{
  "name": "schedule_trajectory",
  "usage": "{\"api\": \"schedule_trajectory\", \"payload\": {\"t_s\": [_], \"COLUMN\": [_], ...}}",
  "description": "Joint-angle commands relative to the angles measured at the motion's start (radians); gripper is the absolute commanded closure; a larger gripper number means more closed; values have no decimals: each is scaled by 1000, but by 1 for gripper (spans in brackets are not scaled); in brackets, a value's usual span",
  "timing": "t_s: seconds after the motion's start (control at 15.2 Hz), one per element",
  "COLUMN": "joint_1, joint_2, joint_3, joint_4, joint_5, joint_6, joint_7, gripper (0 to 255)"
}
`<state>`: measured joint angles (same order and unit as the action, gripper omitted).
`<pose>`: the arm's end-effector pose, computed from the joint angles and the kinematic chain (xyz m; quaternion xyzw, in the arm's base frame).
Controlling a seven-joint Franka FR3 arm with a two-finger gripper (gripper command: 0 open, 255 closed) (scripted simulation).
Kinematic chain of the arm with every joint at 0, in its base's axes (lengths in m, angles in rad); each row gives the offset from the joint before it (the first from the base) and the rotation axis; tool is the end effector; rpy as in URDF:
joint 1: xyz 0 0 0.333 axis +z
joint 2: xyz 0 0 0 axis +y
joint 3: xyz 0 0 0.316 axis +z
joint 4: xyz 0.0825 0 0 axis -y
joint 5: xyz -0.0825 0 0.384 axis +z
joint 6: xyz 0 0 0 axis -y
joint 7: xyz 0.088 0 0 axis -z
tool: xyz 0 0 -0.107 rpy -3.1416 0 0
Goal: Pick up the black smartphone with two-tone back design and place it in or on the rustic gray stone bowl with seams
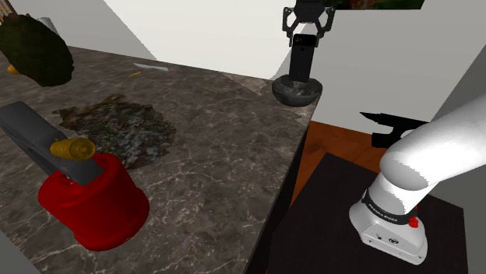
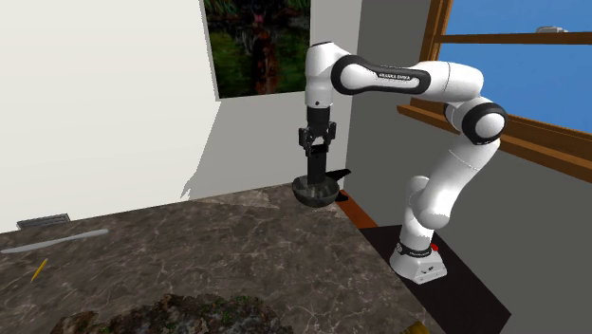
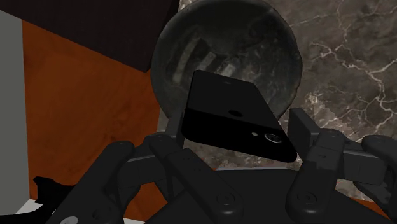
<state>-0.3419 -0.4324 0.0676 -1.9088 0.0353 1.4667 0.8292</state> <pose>0.3922 -0.0990 0.6644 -0.8508 0.5254 0.0060 0.0018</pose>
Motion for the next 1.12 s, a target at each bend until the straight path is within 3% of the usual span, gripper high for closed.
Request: {"api": "schedule_trajectory", "payload": {"t_s": [0.0, 0.46, 0.53, 0.86, 1.06], "joint_1": [0, 0, 0, 0, -1], "joint_2": [-7, -7, -7, -7, 35], "joint_3": [0, 1, 1, 1, 0], "joint_4": [-26, -25, -25, -25, 117], "joint_5": [1, 1, 1, 1, -2], "joint_6": [19, 19, 19, 19, -82], "joint_7": [0, 0, 0, 0, 2], "gripper": [255, 255, 0, 0, 0]}}
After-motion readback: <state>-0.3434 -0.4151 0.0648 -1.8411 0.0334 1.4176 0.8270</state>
